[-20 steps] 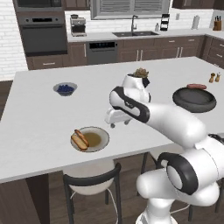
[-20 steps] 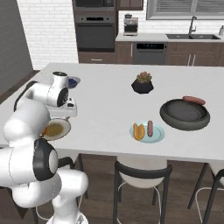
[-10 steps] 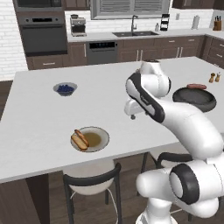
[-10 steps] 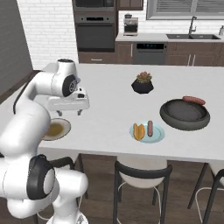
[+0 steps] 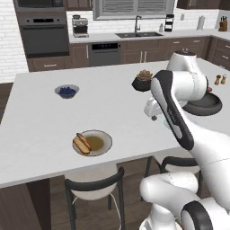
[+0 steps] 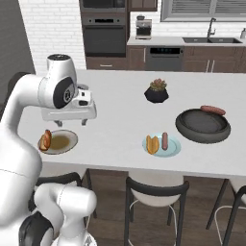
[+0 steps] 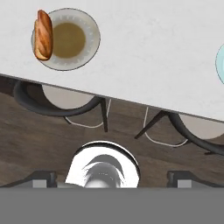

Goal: Place one bun and one sausage from the bowl on each plate.

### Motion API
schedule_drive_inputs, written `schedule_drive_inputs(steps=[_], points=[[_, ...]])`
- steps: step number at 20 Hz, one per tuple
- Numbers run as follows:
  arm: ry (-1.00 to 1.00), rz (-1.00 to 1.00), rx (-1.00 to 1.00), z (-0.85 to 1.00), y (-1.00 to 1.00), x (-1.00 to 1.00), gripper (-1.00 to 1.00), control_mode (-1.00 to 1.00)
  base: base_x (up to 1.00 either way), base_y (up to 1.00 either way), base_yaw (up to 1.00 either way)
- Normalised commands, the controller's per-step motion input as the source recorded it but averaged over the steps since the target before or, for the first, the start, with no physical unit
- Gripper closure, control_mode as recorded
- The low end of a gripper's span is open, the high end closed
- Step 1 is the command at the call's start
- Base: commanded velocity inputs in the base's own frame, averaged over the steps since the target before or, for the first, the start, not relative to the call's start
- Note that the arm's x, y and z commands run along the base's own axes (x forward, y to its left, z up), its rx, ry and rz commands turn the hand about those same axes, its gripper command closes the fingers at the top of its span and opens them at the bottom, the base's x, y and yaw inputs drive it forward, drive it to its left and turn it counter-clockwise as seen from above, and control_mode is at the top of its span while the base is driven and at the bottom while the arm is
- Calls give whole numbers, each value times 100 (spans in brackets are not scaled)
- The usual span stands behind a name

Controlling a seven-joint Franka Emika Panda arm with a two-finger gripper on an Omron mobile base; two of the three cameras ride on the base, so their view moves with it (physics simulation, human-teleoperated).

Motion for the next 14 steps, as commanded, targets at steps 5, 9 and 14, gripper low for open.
schedule_drive_inputs(steps=[5,9,14], points=[[-8,0,0,4,0,-31,-100,-100,0,0,0],[0,0,0,0,0,0,-100,-100,0,0,0],[0,0,0,0,0,0,-100,100,-3,0,0]])
